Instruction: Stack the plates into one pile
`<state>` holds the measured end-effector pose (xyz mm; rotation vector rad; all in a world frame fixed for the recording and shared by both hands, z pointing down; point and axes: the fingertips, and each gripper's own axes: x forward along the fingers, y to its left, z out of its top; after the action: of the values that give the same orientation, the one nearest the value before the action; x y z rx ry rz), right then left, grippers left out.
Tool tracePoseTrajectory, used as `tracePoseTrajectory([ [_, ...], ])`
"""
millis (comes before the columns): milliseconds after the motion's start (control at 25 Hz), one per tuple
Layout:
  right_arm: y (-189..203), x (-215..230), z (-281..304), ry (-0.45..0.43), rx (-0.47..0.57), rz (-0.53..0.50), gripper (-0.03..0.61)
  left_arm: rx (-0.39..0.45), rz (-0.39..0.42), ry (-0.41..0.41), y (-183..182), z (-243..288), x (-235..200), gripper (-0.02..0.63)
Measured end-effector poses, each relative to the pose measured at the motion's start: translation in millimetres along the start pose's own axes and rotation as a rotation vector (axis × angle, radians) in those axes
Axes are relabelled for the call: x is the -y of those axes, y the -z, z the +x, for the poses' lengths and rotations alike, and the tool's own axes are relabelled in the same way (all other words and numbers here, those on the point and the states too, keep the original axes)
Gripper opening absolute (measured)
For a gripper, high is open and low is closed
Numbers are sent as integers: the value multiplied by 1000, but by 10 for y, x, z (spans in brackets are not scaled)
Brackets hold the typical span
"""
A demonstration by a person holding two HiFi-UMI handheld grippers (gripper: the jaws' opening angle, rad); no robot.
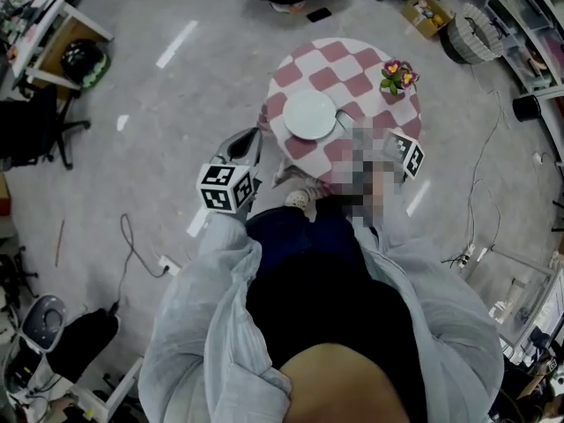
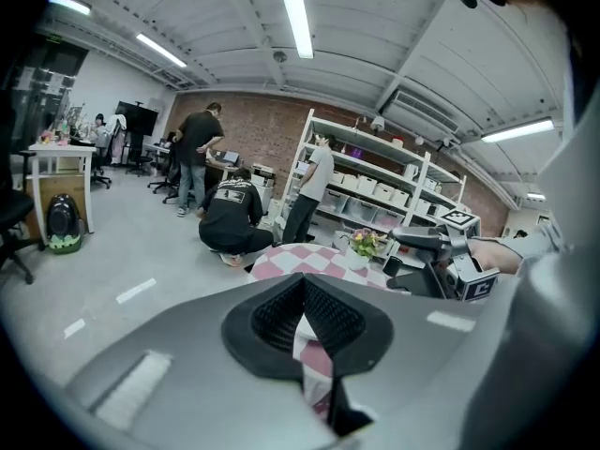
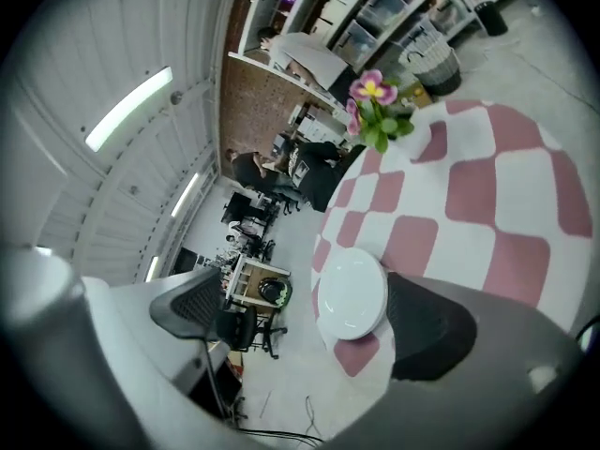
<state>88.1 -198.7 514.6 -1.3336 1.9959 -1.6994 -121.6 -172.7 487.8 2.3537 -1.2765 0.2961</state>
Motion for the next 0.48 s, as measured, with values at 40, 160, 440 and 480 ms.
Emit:
tracePoseTrajectory([
  [40,-44,-39,-94,2,16,-43,549,1,8,14,-39,22,40,14],
  [160,-154,-128,-355,11,64,-148,543,5,35,66,-170,90,181,14],
  [440,-268,-398,-856,24,181,-364,449,14,85,194,-426,236,553,14],
  [480,-292,-421,-931,39,205,-405,431,17,92,212,-459,258,611,14],
])
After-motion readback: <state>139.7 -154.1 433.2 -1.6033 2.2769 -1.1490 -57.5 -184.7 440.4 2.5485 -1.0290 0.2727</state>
